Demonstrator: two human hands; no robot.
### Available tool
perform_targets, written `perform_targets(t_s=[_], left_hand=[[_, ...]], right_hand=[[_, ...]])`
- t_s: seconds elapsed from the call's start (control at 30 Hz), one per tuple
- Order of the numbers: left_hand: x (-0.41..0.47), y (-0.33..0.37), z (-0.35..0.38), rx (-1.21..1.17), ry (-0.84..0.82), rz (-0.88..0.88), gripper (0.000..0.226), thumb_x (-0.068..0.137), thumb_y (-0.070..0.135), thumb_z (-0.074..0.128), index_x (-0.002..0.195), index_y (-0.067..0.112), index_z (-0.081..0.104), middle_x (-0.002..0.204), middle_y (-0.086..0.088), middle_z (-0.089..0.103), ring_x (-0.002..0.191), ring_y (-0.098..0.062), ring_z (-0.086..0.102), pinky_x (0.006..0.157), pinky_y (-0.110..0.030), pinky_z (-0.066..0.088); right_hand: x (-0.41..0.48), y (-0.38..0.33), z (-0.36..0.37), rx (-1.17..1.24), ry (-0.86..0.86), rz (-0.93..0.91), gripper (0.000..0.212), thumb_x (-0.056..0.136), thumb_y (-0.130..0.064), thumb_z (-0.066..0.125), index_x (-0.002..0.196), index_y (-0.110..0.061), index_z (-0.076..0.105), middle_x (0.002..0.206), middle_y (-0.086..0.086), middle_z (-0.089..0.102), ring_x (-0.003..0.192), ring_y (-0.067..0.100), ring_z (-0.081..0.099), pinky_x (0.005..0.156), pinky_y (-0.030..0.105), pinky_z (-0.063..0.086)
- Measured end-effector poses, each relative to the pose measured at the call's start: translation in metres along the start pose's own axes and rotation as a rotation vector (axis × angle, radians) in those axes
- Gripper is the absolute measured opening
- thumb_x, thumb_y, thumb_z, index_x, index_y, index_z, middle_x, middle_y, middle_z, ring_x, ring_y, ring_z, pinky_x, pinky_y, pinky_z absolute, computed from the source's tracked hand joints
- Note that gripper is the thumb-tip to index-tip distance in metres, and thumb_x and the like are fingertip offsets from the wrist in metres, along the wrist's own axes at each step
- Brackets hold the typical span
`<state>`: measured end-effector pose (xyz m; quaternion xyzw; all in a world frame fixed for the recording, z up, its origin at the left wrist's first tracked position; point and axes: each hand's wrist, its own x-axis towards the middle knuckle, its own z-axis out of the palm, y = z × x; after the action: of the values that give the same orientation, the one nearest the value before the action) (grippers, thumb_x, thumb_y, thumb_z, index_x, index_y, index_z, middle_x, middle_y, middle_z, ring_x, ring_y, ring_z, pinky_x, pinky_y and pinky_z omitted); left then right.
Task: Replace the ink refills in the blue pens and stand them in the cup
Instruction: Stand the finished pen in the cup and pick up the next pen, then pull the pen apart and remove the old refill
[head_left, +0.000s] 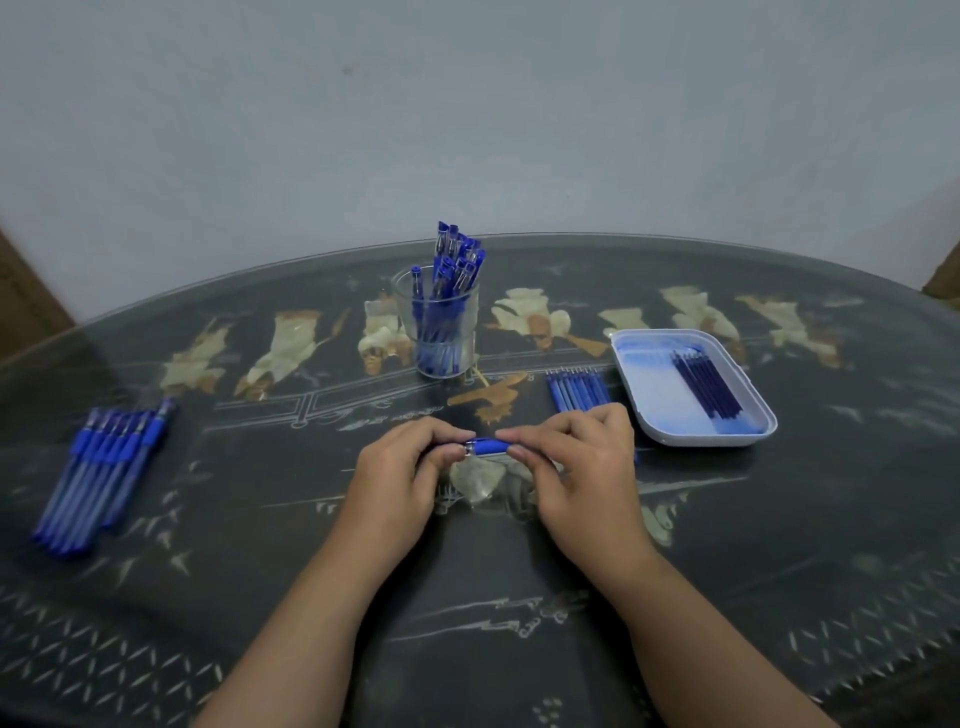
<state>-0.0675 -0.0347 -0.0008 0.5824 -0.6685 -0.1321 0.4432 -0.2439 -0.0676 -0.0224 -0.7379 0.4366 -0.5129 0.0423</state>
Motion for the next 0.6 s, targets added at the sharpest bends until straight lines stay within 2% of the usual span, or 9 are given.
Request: perform_targets(t_s=[0.1,0.17,0.23,0.33,0.37,0.47,0.6], left_hand=[[0.001,-0.007,-0.004,-0.052,0.091,-0.134,0.028,0.095,0.001,0.054,0.083,0.02,0.07,0.071,0.008,0.065,0.072,0.002,0.06,0.066,-0.005,0.04],[0.001,-0.008,-0.003,0.02,0.094,-0.09,0.024,0.096,0.004,0.054,0.085,0.02,0.07,0.072,0.01,0.063,0.076,-0.002,0.059,0.069,-0.006,0.039],[0.002,-0.01,0.0,0.098,0.064,-0.068,0.017,0.096,0.009,0.055,0.093,0.017,0.069,0.082,0.013,0.063,0.083,-0.004,0.058,0.076,-0.007,0.037],[0.006,-0.015,0.002,0.182,0.048,-0.135,0.012,0.095,0.017,0.056,0.099,0.023,0.065,0.094,0.014,0.06,0.094,-0.014,0.052,0.085,-0.03,0.038],[0.006,-0.015,0.002,0.234,0.03,-0.157,0.011,0.095,0.02,0.057,0.099,0.027,0.064,0.095,0.016,0.058,0.097,-0.014,0.05,0.086,-0.033,0.035],[0.006,-0.012,0.003,0.321,-0.034,-0.197,0.011,0.095,0.027,0.058,0.094,0.038,0.06,0.098,0.022,0.051,0.102,-0.006,0.04,0.085,-0.027,0.019],[0.005,-0.012,0.003,0.352,-0.063,-0.192,0.011,0.093,0.033,0.059,0.102,0.039,0.063,0.102,0.024,0.046,0.108,-0.004,0.038,0.085,-0.024,0.014]], right_hand=[[0.001,0.005,-0.001,0.02,0.043,0.112,0.02,0.084,-0.021,0.069,0.098,-0.034,0.076,0.078,-0.008,0.058,0.089,0.015,0.037,0.081,0.029,0.041],[0.0,0.004,0.0,0.016,0.038,0.115,0.02,0.085,-0.025,0.067,0.099,-0.035,0.075,0.078,-0.009,0.057,0.089,0.013,0.035,0.082,0.028,0.039],[0.001,0.002,0.001,0.011,0.03,0.103,0.019,0.085,-0.027,0.066,0.099,-0.035,0.075,0.078,-0.01,0.057,0.089,0.012,0.035,0.082,0.026,0.038],[0.002,0.001,0.002,0.0,0.017,0.096,0.019,0.084,-0.028,0.067,0.099,-0.036,0.075,0.077,-0.012,0.055,0.088,0.013,0.036,0.082,0.028,0.037],[0.002,0.001,0.002,-0.004,0.008,0.099,0.018,0.084,-0.029,0.067,0.098,-0.037,0.075,0.077,-0.012,0.055,0.088,0.012,0.036,0.081,0.027,0.035],[0.002,0.001,0.002,-0.002,-0.028,0.112,0.018,0.084,-0.033,0.064,0.098,-0.041,0.073,0.078,-0.014,0.055,0.088,0.01,0.034,0.082,0.024,0.031],[0.003,0.0,0.002,-0.003,-0.063,0.128,0.02,0.083,-0.034,0.064,0.098,-0.044,0.072,0.078,-0.015,0.054,0.087,0.009,0.033,0.082,0.026,0.032]])
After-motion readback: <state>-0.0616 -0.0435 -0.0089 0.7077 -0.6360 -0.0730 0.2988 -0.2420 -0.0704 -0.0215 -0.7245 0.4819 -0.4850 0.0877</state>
